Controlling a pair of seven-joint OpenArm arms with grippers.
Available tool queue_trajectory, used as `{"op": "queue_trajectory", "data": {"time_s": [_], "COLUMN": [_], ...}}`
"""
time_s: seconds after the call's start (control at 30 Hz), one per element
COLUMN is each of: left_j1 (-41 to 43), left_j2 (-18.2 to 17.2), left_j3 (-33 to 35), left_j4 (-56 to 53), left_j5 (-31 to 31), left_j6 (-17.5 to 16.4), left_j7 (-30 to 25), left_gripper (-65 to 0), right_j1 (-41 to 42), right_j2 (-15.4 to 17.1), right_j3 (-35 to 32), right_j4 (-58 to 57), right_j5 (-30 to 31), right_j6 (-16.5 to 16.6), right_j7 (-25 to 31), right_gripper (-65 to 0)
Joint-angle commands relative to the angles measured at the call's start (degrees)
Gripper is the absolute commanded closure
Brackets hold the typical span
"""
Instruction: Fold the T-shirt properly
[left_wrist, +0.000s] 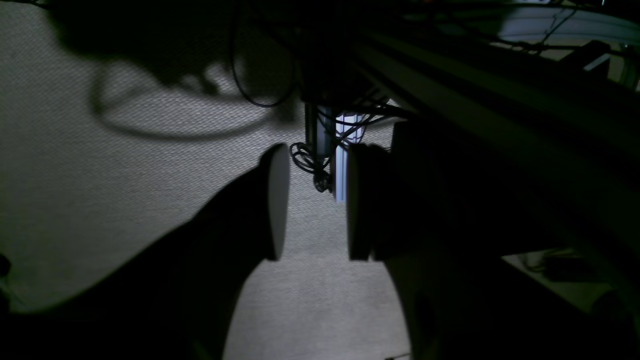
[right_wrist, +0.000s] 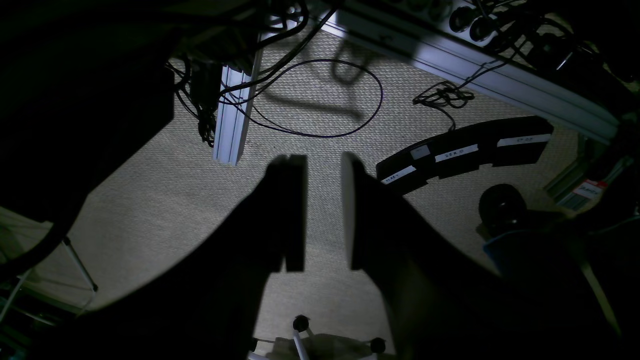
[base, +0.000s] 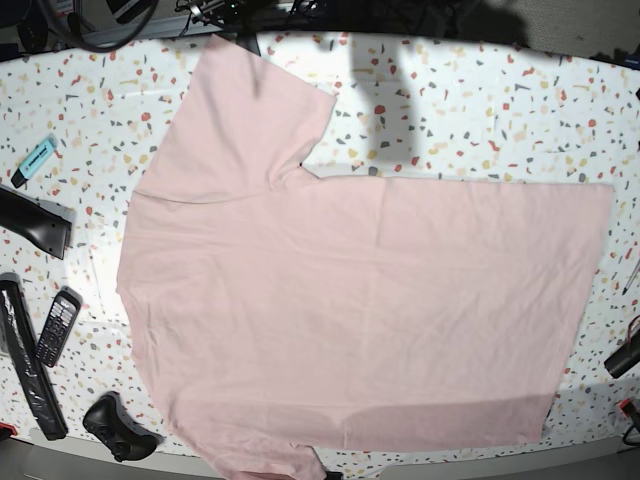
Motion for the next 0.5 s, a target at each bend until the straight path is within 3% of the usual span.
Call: {"op": "queue_trajectory", "data": {"time_s": [0.0,0.47], "left_j1": [0.63,0.87], "left_j2": [0.0,0.0], "left_j3": [0.02,0.02], "left_j4": [0.52,0.61], "left_j5": [-0.11,-0.63], "left_j6": [-0.35,-0.35], "left_j7": [0.0,0.66], "left_gripper": [-18.9,-18.5], "right_j1": [-0.02,-0.17], "right_j2": [0.2,0.2], "right_j3": [0.02,0.02], "right_j4": [0.31,0.33], "right_j5": [-0.07,-0.04], "right_j6": [0.2,0.2], "right_j7": [0.17,0.15], "right_gripper": [-12.6,-12.6]}}
